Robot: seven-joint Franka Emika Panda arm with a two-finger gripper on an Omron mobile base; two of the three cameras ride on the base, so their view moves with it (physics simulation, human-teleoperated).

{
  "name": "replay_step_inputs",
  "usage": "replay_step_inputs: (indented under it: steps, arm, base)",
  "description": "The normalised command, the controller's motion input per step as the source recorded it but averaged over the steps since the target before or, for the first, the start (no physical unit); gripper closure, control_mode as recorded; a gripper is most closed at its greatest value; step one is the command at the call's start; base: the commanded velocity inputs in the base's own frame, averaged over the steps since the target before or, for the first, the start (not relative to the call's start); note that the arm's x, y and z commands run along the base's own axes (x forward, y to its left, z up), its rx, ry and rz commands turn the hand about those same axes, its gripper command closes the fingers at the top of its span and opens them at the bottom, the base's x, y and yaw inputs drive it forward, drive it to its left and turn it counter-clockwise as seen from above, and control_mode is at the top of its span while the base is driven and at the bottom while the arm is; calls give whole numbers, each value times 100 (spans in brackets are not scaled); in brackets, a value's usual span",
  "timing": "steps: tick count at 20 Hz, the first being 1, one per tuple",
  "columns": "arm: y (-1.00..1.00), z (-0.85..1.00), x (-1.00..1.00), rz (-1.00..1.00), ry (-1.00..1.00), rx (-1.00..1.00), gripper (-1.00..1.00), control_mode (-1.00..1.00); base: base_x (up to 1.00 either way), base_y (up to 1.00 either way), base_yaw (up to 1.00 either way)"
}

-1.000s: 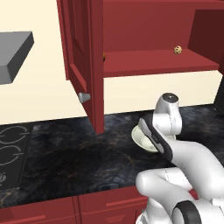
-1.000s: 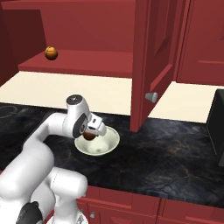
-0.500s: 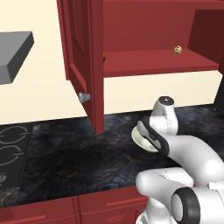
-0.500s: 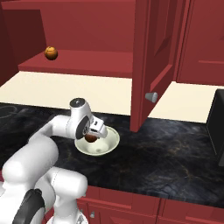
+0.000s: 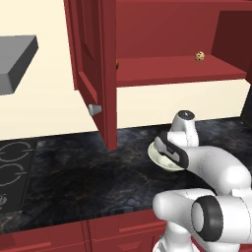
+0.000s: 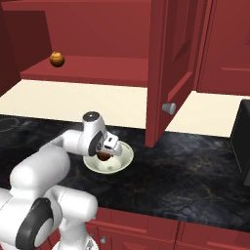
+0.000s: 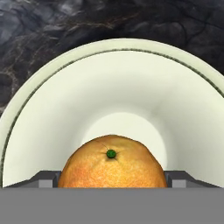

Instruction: Open the cabinet. Pick the orange and orange from the cabinet and place them into the bowl. Then close the cabinet.

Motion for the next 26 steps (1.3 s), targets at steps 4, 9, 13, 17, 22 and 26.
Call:
replay_step_inputs:
  steps: [4,9,13,17,22,26]
  arm:
    - [-7,-15,9,0,2,1,100,-100]
    - [0,-15,11,0,1,0,100,-100]
    - [0,-14,9,0,1,0,100,-100]
    - [0,-14,7,0,1,0,100,-100]
    - [0,-10,2,0,0,0,100,-100]
    - [0,-1,0,0,0,0,-100,-100]
  base:
    - [0,0,0]
    - [0,0,0]
    - [0,0,0]
    - [0,0,0]
    - [0,0,0]
    - [0,0,0]
